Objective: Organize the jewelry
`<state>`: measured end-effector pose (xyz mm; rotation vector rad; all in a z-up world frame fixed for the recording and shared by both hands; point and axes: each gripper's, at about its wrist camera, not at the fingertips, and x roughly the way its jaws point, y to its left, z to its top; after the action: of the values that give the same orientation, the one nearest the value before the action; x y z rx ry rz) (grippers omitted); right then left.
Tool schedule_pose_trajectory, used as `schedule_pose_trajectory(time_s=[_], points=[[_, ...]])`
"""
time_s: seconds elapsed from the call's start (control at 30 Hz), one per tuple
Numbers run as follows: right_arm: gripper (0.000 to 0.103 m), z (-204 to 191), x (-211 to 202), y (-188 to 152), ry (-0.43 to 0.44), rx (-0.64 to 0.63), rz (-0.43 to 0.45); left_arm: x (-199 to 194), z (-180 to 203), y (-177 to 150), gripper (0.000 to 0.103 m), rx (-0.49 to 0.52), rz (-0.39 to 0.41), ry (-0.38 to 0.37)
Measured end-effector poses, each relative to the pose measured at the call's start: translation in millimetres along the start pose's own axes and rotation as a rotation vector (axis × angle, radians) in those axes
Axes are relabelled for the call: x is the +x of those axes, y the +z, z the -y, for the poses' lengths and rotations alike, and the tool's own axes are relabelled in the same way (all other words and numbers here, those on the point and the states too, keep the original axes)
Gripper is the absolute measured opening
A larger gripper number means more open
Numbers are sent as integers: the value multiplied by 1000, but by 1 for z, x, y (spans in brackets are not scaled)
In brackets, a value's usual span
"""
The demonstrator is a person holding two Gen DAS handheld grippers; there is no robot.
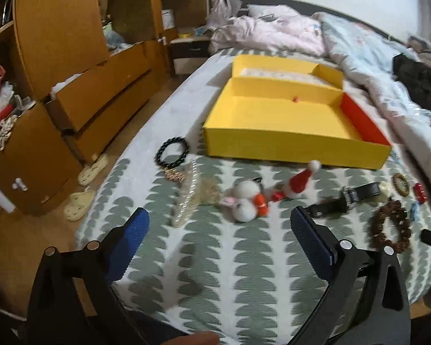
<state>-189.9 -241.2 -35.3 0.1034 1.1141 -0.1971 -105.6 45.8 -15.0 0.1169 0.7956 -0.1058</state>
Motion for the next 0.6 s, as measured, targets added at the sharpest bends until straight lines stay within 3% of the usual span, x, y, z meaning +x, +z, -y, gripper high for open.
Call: schedule_pose_trajectory(time_s=[0.13, 0.2, 0.27, 0.37, 0.47, 0.6], points=[[76, -5, -2, 1, 16, -8, 10, 0, 2, 0, 97, -2, -1, -30], [76, -8, -3, 1, 15, -14, 11, 4, 2, 1, 97, -8, -25, 2], [76, -9, -2, 2, 17, -17, 15, 3, 2, 1, 97, -21, -30, -47], [76, -10, 2, 3, 0, -17, 5, 1, 4, 1, 97, -4, 22, 23], [76, -11, 4, 2, -22, -26, 2, 3, 7, 1, 97, -1, 2, -17], [76, -12, 2, 2, -21, -32, 16, 8, 12, 1, 97, 28, 5, 34]])
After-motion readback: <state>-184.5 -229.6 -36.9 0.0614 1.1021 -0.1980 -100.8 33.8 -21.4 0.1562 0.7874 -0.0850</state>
